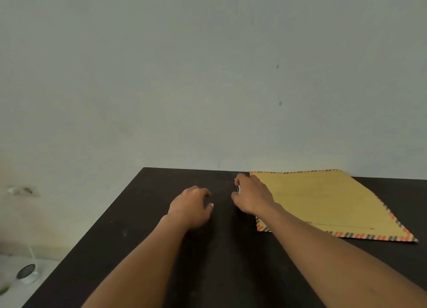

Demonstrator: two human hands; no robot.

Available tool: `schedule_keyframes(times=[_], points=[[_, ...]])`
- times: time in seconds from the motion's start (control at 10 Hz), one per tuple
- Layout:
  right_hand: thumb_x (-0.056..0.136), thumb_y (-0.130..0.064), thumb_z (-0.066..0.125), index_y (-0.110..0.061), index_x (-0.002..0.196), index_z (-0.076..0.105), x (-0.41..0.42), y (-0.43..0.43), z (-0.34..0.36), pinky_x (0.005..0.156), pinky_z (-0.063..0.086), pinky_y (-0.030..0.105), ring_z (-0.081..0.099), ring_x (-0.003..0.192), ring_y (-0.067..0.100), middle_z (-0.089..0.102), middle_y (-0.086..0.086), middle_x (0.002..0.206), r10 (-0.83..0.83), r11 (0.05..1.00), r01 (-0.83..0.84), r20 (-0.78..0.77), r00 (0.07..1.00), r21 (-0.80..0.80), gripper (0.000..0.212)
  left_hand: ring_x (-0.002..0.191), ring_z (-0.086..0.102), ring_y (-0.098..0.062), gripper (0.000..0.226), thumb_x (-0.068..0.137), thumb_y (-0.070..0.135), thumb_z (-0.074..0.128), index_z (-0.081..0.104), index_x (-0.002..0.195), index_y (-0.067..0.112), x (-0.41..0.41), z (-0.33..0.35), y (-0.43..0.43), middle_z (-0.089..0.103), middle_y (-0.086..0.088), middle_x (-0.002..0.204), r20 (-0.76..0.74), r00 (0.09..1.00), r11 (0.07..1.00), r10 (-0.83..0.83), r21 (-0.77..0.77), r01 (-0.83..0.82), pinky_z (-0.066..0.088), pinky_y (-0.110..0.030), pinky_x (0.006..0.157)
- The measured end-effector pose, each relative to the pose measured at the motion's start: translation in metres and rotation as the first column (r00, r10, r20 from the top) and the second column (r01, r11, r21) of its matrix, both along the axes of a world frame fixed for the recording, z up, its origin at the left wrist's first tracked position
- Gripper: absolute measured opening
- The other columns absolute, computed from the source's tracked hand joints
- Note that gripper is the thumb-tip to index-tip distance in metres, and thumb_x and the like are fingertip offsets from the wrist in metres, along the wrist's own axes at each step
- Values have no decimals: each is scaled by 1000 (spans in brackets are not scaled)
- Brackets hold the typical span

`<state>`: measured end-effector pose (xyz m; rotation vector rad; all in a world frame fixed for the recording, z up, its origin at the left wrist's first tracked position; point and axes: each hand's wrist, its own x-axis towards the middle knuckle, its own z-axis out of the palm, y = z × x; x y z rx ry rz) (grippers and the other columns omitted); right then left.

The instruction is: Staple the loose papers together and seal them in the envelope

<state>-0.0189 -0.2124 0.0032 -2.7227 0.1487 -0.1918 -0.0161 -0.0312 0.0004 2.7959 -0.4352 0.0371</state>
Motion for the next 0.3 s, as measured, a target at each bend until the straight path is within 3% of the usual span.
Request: schedule_keyframes(times=[0.1, 0.3], points=[[91, -39, 62, -24, 125, 51, 23, 7, -27, 90, 53, 43, 57, 113, 29, 53, 8, 126, -13, 998, 13, -9, 1000, -65, 39, 120, 53, -21, 43, 94, 42, 58, 56, 134, 27, 23, -20, -1, 54, 0, 133, -21, 1000, 999, 5, 32, -4, 50, -42, 98], [89, -62, 54, -29, 135, 44, 15, 7, -35, 101, 40, 50, 46, 128, 34, 48, 9, 138, -43, 979, 39, -13, 999, -199, 58, 126, 48, -22, 45, 95, 43, 56, 53, 136, 28, 21, -28, -1, 50, -1, 138, -24, 1000, 998, -10, 62, 11, 46, -44, 104]])
